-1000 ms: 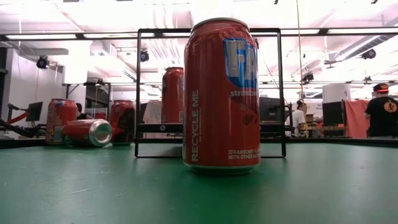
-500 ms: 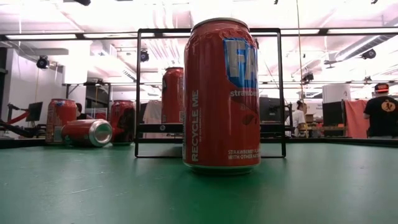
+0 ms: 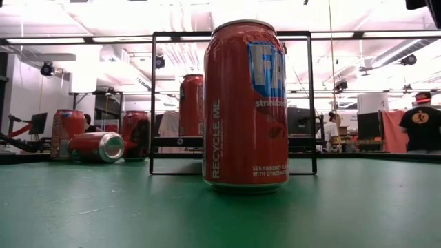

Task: Place canned beverage on shelf
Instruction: Put the orange soda can on the shelf and aligned with the other orange soda can

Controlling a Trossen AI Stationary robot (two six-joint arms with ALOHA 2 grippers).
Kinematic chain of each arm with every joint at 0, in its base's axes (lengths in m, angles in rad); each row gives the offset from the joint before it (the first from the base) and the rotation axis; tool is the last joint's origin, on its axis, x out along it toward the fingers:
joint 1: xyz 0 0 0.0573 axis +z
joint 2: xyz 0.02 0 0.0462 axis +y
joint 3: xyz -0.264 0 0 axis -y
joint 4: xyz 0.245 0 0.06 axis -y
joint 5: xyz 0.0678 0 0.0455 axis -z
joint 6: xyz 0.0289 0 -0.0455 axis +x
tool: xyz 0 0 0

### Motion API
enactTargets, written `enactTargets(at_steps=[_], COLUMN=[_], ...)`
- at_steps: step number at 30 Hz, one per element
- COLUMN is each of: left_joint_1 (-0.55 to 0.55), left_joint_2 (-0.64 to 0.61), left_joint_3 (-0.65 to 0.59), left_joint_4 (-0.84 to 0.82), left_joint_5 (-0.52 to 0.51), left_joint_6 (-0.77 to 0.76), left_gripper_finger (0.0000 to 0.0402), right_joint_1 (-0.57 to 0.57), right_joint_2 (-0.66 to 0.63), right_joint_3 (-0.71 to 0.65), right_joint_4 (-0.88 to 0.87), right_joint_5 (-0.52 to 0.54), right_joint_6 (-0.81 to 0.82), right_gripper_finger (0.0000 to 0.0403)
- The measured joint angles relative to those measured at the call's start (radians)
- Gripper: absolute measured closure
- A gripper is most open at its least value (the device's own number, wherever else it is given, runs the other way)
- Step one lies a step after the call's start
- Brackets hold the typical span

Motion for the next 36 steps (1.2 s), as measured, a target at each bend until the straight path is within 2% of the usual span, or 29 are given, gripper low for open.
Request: enactTargets(at_steps=[5,9,12,16,23,26,30,36], left_joint_1=[0.014,0.035,0.046,0.057,0.065,0.065,0.067,0.069], left_joint_2=[0.004,0.004,0.004,0.004,0.004,0.004,0.004,0.005], left_joint_3=[-0.027,-0.032,-0.035,-0.036,-0.036,-0.036,-0.036,-0.036], left_joint_4=[0.049,0.049,0.049,0.049,0.049,0.049,0.049,0.049], left_joint_5=[0.001,0.001,0.001,0.001,0.001,0.001,0.0,-0.001], left_joint_6=[0.02,0.012,0.008,0.008,0.012,0.013,0.013,0.012], left_gripper_finger=[0.0402,0.0402,0.0402,0.0402,0.0402,0.0402,0.0402,0.0402], right_joint_1=[0.0,0.0,0.001,0.001,0.005,0.019,0.044,0.072], right_joint_2=[0.0,0.0,0.0,0.0,0.0,0.0,0.0,0.0], right_joint_3=[0.0,0.0,0.0,0.0,0.0,0.0,0.0,0.0], right_joint_4=[0.001,-0.007,-0.008,-0.008,-0.008,-0.008,-0.008,-0.009], right_joint_5=[0.007,0.025,0.022,0.022,-0.024,-0.032,-0.031,-0.032], right_joint_6=[-0.006,0.063,0.072,0.096,0.174,0.195,0.207,0.211], right_gripper_finger=[0.0385,0.0384,0.0371,0.0324,0.0204,0.0165,0.0136,0.0129])
